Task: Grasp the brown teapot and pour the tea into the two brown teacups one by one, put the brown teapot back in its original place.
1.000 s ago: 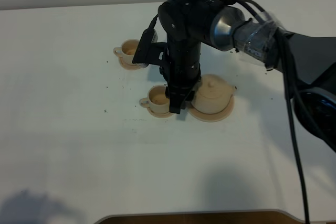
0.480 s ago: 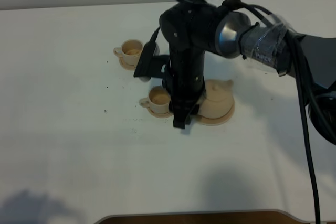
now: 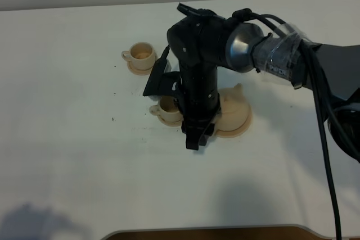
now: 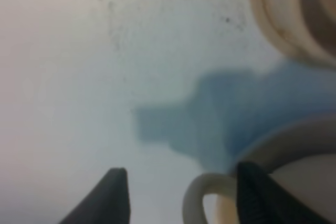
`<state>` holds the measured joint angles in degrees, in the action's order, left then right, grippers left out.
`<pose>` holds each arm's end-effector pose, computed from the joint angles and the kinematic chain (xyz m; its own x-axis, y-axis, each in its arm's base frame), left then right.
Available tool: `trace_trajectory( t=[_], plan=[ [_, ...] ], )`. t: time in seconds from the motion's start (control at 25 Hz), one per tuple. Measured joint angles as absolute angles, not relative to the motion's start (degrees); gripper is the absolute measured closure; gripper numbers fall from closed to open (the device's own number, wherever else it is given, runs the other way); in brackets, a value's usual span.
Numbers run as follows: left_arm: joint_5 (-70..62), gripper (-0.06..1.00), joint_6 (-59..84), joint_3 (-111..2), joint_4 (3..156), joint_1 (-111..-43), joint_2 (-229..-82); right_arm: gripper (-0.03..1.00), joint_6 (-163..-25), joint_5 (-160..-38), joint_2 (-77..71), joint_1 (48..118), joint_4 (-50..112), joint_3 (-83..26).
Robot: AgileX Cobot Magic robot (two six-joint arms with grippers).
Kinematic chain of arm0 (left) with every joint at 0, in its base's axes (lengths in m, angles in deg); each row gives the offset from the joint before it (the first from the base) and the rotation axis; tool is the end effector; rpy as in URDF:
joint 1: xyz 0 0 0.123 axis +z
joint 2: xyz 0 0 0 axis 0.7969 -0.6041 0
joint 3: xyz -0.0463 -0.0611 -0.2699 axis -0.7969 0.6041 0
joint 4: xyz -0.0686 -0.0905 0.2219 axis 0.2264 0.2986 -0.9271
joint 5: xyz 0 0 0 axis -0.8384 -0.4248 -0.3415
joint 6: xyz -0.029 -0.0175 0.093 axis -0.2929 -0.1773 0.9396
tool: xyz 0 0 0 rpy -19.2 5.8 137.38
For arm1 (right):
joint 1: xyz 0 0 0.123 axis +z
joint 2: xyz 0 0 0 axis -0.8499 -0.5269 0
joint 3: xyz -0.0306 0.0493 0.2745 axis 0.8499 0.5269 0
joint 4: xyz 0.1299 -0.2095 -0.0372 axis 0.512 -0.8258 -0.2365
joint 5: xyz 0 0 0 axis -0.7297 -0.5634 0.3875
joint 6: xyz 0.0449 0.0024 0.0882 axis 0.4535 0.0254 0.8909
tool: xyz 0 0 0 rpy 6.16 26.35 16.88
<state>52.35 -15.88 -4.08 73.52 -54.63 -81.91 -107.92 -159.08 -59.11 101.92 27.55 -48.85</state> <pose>0.0030 -0.0118 0.2757 -0.4330 0.0389 -0.9006 0.1484 0.9885 -0.0286 0.3110 0.3063 0.1346 -0.1853 -0.9827 0.0041 -0.9791 0.1850 0.0841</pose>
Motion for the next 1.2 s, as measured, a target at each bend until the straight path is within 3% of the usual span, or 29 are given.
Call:
trace_trajectory(
  t=[1.2],
  plan=[
    [52.4,0.59,-15.9,-4.1,73.5,-54.6,-81.9,0.49,-102.4,-159.5,-54.5,102.5,28.9,-38.7]
  ],
)
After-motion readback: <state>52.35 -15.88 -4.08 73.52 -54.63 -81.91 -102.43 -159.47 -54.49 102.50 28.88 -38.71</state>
